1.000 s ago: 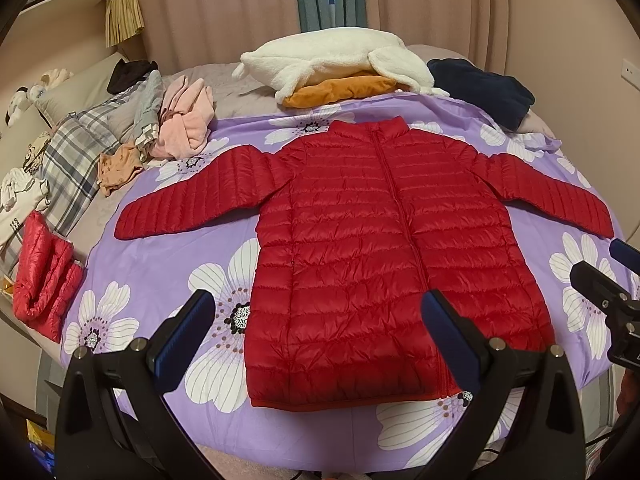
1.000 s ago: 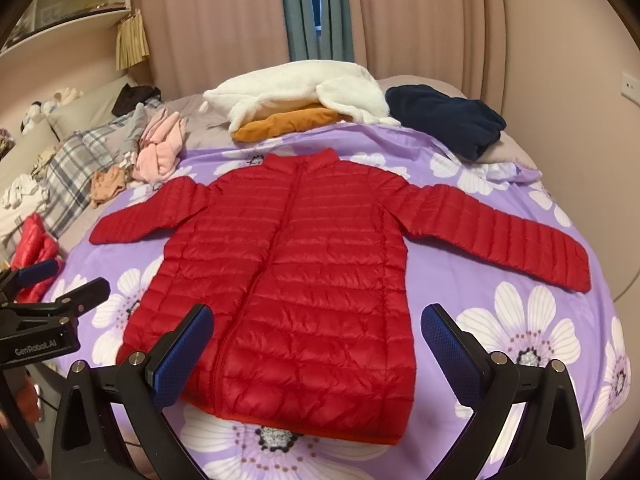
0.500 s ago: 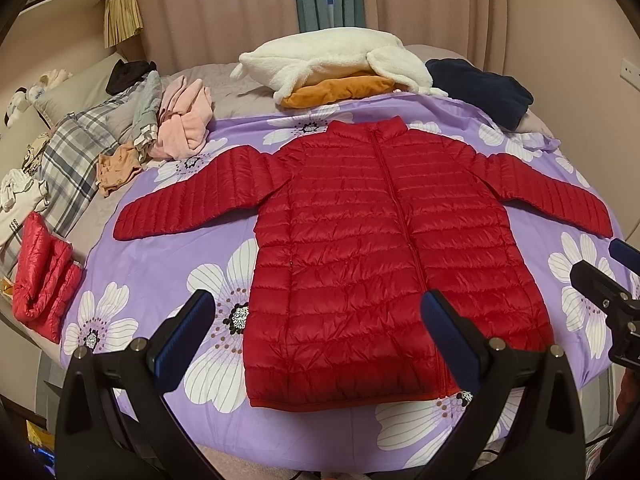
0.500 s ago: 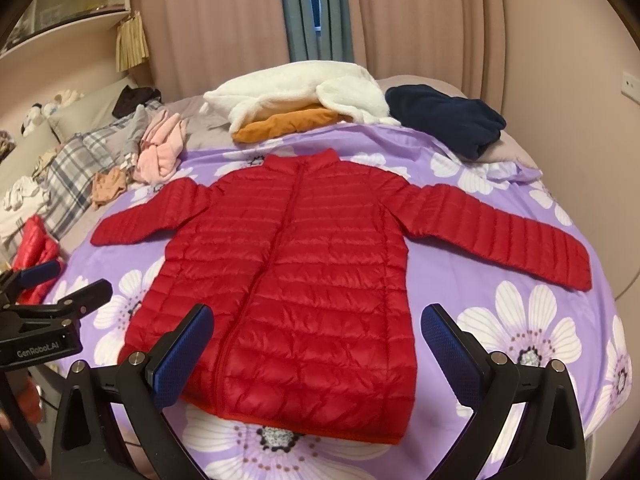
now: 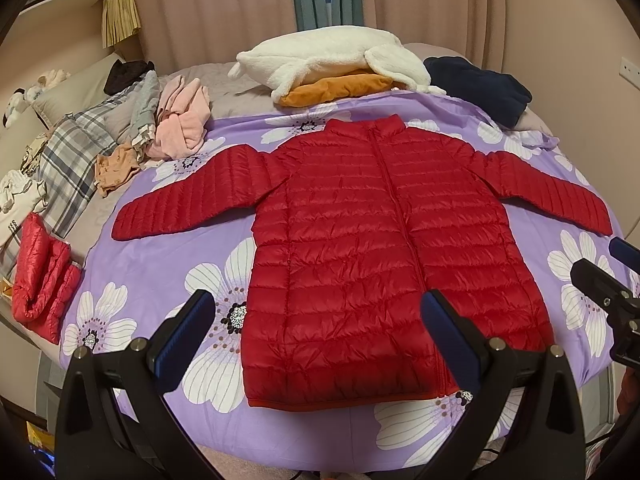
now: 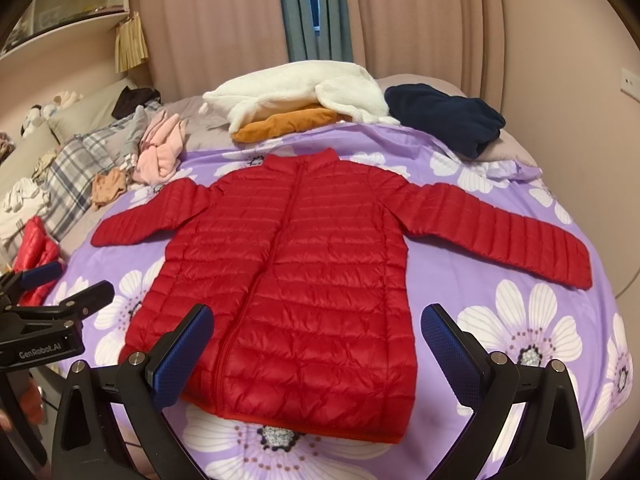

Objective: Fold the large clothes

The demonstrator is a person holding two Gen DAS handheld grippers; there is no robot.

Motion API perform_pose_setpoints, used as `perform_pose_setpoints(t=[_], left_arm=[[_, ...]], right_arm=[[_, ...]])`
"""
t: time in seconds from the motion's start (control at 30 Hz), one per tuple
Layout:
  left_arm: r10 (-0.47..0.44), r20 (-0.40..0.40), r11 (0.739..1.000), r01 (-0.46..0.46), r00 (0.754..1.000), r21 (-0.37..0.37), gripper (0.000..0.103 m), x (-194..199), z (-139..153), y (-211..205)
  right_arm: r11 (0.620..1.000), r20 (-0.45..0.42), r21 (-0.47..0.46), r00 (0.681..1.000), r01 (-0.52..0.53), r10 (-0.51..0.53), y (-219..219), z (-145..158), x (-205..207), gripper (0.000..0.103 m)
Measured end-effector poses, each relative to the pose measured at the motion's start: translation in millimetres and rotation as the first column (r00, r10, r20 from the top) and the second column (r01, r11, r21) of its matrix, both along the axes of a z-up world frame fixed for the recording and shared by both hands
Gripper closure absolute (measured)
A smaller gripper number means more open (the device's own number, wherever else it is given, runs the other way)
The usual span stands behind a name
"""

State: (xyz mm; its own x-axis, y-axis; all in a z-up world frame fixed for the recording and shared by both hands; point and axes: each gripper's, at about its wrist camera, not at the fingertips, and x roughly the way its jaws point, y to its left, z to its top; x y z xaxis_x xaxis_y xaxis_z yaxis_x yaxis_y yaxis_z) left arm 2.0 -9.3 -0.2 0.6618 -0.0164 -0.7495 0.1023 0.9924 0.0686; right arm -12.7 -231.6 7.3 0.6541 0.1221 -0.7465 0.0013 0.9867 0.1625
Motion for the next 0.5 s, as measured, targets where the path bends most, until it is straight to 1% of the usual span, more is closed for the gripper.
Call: perform_pose_setpoints(t=[0.17, 0.37, 0.5], left_arm=[[0.000, 0.034, 1.000, 0.000, 0.999, 0.013, 0.000, -1.5, -1.5, -1.4], [0.000, 0.018, 1.000, 0.000, 1.000, 0.019, 0.000, -0.6, -2.2, -3.0], [-0.004, 0.034, 1.000, 0.003, 0.999, 0.018, 0.000, -2.0, -4.0, -6.2]], right_arm=[[1.000, -0.001, 0.000, 1.000, 0.003, -0.003, -1.0, 0.2, -0.4, 0.001], [1.000, -0.003, 0.004, 1.000, 0.002, -0.002, -2.2, 0.1, -0.5, 0.001], [1.000, -0.005, 0.003, 1.000, 0.002, -0.002, -2.5, 0.1, -0.6, 0.001]])
